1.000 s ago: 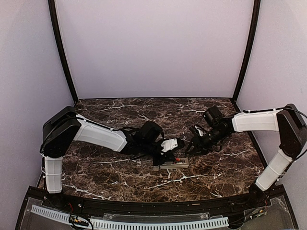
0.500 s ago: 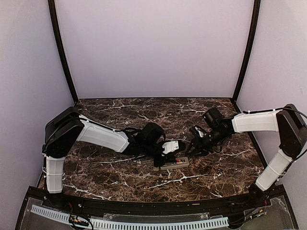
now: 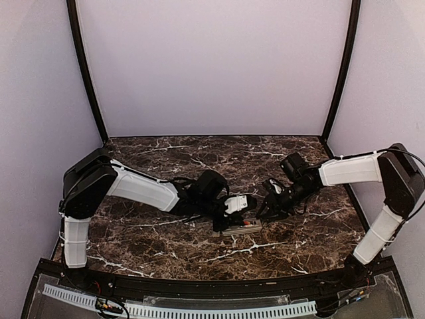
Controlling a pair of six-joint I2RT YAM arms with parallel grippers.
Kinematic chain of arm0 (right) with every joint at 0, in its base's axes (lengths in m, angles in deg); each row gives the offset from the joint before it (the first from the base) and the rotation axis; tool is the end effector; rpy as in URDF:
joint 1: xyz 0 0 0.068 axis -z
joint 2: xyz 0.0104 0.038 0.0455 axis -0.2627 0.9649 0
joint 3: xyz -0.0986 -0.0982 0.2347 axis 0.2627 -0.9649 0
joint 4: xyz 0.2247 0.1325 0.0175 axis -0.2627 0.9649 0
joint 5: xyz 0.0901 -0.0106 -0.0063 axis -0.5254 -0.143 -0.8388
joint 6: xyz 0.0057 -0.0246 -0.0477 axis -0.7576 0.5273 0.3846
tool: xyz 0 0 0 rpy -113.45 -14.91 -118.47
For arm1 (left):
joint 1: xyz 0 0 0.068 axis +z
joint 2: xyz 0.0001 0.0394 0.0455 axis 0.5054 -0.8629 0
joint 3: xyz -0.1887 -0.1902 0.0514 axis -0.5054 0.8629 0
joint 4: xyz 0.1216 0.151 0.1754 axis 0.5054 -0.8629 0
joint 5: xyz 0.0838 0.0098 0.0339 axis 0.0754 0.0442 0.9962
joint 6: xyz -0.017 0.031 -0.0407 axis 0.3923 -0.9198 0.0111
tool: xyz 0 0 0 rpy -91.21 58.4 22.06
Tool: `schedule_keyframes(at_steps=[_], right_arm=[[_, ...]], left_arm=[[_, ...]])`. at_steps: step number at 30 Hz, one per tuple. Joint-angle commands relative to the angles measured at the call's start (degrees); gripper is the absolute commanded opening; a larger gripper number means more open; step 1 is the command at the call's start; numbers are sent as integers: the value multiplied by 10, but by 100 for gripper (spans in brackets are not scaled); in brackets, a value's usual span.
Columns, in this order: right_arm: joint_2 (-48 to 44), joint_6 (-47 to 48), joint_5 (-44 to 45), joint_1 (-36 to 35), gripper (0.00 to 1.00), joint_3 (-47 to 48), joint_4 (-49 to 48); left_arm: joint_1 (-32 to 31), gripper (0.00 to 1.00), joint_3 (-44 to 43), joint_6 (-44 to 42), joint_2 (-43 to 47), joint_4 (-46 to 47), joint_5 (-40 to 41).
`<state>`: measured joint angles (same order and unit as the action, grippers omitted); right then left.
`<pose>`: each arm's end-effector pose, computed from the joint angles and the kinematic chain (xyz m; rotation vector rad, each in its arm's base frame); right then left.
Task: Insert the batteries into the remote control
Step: Place the battery in the battery compartment.
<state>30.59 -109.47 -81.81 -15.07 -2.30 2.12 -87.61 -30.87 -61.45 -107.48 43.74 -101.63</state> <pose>0.2436 0.1670 0.1600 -0.2474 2.9082 1.1207 0.2308 -0.3800 0.1433 1.6294 1.5887 -0.6722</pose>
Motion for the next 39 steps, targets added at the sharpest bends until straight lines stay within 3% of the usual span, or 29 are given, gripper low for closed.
schedule_keyframes(at_steps=[1, 15, 39], right_arm=[[25, -2, -15, 3, 33, -7, -26], [48, -1, -27, 2, 31, -4, -44], [45, 15, -11, 2, 31, 9, -22]], left_arm=[[0, 0, -6, 12, -12, 2, -6], [0, 1, -5, 21, -27, 24, -11], [0, 27, -11, 14, -12, -13, -47]])
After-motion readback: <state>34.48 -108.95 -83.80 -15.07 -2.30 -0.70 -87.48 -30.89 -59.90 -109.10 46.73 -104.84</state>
